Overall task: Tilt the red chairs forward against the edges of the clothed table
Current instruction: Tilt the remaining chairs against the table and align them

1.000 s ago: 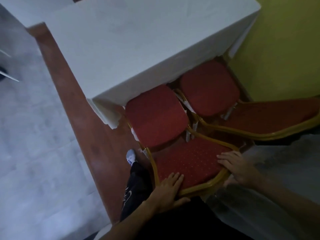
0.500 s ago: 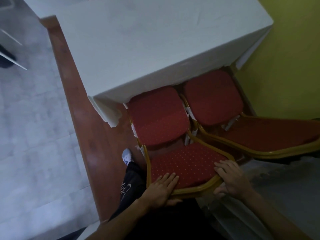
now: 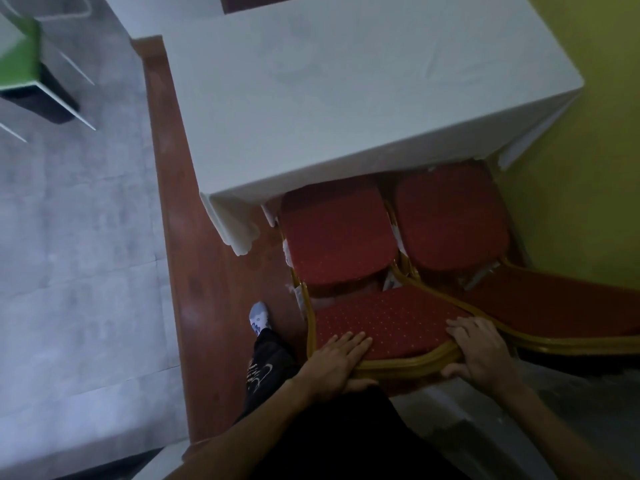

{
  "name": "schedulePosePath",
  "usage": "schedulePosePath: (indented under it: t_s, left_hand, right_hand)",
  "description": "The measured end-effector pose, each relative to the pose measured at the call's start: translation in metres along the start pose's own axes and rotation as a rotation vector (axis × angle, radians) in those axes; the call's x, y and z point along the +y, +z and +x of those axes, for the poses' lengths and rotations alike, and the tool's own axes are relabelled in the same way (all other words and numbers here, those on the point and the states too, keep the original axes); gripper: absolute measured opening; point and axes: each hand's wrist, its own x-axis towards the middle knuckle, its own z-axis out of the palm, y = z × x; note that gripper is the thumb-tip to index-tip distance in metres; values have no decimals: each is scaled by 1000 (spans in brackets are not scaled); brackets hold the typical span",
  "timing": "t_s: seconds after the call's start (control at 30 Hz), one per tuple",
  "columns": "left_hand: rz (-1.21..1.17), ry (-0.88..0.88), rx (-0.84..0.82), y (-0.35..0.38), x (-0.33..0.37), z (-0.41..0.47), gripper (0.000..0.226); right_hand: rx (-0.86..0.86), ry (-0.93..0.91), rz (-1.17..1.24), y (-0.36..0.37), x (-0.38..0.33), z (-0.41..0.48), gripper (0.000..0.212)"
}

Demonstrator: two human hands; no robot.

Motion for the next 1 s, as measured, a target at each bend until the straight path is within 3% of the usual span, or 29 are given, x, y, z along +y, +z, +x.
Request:
schedulePosePath:
  t_s: [0.43, 0.8, 1.0]
  left_hand:
    - [-79, -74, 153, -38, -17, 30, 93]
    - [-151, -141, 64, -84, -30, 30, 85]
    - [-132, -190, 109, -81, -26, 31, 90]
  right_hand:
    - [107, -115, -3, -21, 19, 75, 90]
    - [74, -136, 19, -27, 14, 120, 92]
    - [67, -155, 39, -30, 16, 120, 90]
